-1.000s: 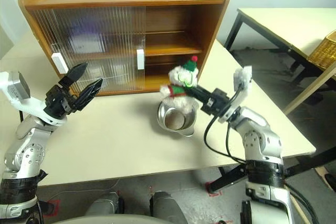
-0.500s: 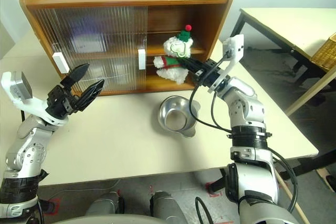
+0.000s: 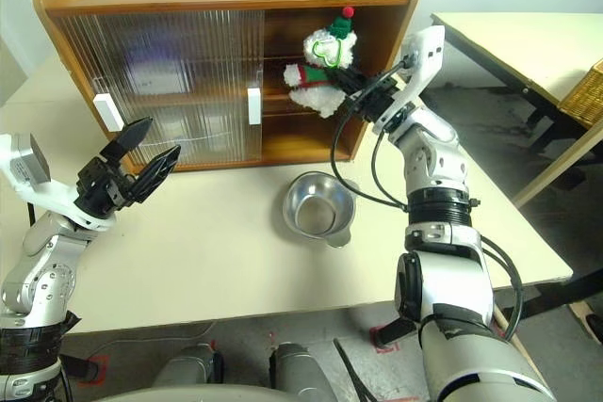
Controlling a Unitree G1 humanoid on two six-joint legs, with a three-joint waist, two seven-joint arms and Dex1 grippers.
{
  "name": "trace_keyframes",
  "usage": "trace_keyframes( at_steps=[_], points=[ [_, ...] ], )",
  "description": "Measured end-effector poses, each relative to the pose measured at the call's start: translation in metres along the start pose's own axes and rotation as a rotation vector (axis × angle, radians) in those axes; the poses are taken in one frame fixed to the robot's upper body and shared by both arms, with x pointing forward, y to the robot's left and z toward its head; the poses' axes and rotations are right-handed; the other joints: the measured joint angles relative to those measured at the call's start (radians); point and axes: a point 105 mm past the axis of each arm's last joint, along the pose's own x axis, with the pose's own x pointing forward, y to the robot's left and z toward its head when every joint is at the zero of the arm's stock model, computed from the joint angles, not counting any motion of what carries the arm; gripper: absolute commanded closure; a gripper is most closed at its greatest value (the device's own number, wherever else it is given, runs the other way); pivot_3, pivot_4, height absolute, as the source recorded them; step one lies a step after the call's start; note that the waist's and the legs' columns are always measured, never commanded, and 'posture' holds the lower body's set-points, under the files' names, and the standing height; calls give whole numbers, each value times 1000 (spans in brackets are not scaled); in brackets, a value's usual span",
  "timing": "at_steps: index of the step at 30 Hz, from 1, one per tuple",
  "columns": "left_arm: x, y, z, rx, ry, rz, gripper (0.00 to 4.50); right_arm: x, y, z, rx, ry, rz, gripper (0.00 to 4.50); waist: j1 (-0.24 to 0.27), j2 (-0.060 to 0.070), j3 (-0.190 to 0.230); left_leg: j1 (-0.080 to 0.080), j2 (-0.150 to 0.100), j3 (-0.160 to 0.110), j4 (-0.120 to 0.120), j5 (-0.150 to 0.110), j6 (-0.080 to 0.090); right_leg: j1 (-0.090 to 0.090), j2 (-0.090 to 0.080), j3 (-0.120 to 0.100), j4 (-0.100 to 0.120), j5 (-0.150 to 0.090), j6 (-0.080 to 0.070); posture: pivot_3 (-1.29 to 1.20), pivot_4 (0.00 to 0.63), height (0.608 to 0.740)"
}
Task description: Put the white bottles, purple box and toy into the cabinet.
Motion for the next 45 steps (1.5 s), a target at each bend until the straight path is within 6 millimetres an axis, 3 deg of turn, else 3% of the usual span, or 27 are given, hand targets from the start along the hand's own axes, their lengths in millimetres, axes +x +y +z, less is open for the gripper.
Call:
trace_keyframes(
  at_steps=[8, 22, 38, 45],
  points=[
    [1, 0, 0, 1, -4, 0, 0, 13, -8, -5, 1, 40, -73, 4500, 0, 0, 0, 0, 1, 0, -1, 0, 0, -1, 0, 0, 0, 0, -1, -9, 42, 740],
    [2, -1, 0, 9, -12, 8, 0, 50, -5, -8, -31, 107, -141, 4500, 2, 1, 0, 0, 2, 0, -4, -1, -2, -3, 0, 0, 1, 1, -2, 13, 38, 740],
    [-1, -1, 0, 20, -22, 39, 0, 56, -10, -14, -86, 146, -204, 4500, 12, 1, 0, 0, 2, 0, -4, -1, -2, -3, 0, -1, 1, 2, -3, 44, 25, 740],
    [-1, -2, 2, 25, -26, 36, 0, 56, -12, -15, -128, 158, -228, 2107, 15, 0, 0, 0, 2, 0, -4, -1, -1, -2, 0, -2, 1, 3, -3, 29, 21, 740]
  ],
)
